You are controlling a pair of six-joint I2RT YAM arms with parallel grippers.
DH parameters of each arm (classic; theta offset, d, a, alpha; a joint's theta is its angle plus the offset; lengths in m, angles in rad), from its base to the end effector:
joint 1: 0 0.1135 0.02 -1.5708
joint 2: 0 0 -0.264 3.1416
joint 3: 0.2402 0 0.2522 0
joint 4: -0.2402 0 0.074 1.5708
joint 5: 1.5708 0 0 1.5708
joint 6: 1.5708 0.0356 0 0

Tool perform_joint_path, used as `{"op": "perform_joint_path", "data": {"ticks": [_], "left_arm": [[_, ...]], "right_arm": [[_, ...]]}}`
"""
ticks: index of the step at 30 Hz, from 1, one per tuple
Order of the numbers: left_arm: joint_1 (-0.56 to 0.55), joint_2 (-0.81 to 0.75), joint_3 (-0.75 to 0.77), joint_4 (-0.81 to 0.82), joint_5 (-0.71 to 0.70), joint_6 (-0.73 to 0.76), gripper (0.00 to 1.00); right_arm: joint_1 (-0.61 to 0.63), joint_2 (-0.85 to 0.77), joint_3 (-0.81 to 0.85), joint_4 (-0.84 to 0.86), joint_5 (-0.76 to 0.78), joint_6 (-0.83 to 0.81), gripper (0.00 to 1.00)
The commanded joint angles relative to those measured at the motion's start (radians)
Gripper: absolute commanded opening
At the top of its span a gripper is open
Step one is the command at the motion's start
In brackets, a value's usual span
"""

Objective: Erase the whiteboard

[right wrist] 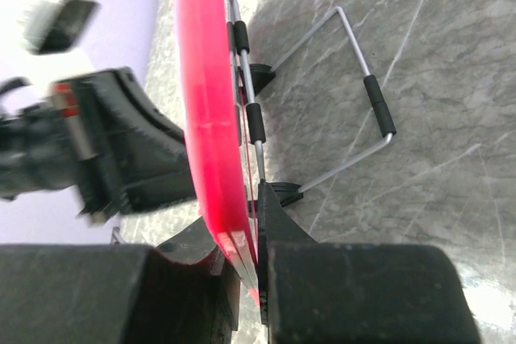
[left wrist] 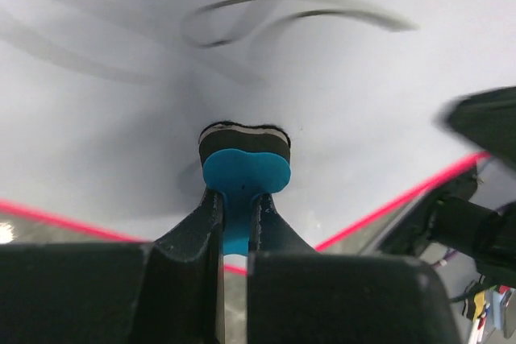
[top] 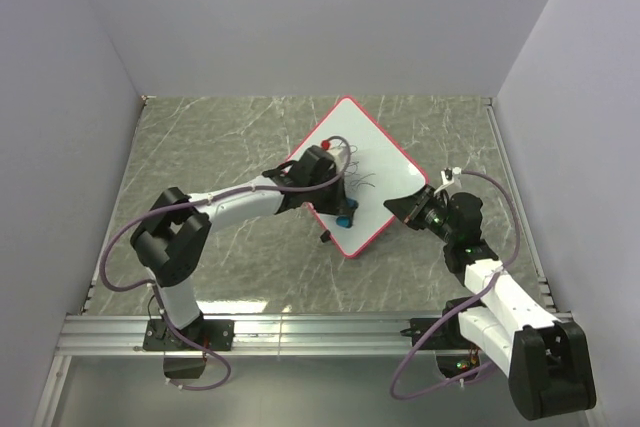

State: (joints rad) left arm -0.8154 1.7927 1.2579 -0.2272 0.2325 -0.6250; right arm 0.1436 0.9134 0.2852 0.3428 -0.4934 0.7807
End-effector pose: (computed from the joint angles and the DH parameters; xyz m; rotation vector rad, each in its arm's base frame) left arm 0.2669 -0.2954 0.2228 0.3651 2.4975 -0.9329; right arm 0.1888 0.0443 0.1974 0.2594 1.9510 1.0816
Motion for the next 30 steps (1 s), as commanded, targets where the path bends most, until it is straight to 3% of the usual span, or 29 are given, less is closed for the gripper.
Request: {"op": "perform_joint_path", "data": {"ticks": [1,6,12,18,24,30], "left_arm": [[0.068,0.051,-0.173,0.009,-0.078,0.004,0.00],[0.110,0.068,-0.218,0.046,-0.085,-0.010,0.00],[0.096,0.099,-0.121,0.045,-0.056,-0.044,0.00],[-0.037,0.164,0.202,-0.072,-0.088,-0.064,0.00],[-0.042,0.315,0.535,-0.181,-0.117,-0.047,0.00],[0.064,0.358,0.503,-0.158,-0.085,0.007,0.00]], "right_arm": [[0.020,-0.005,0.031,-0.194,0.003,-0.009,0.00],[0.021,-0.008,0.045,-0.212,-0.019,0.006,0.00],[0.019,0.028,0.069,-0.234,-0.065,-0.017,0.00],[0.021,0.070,0.088,-0.251,-0.103,-0.054,0.00],[0.024,0.035,0.103,-0.321,-0.125,-0.119,0.00],[0.021,0.028,0.103,-0.335,-0.145,-0.135,0.00]]}}
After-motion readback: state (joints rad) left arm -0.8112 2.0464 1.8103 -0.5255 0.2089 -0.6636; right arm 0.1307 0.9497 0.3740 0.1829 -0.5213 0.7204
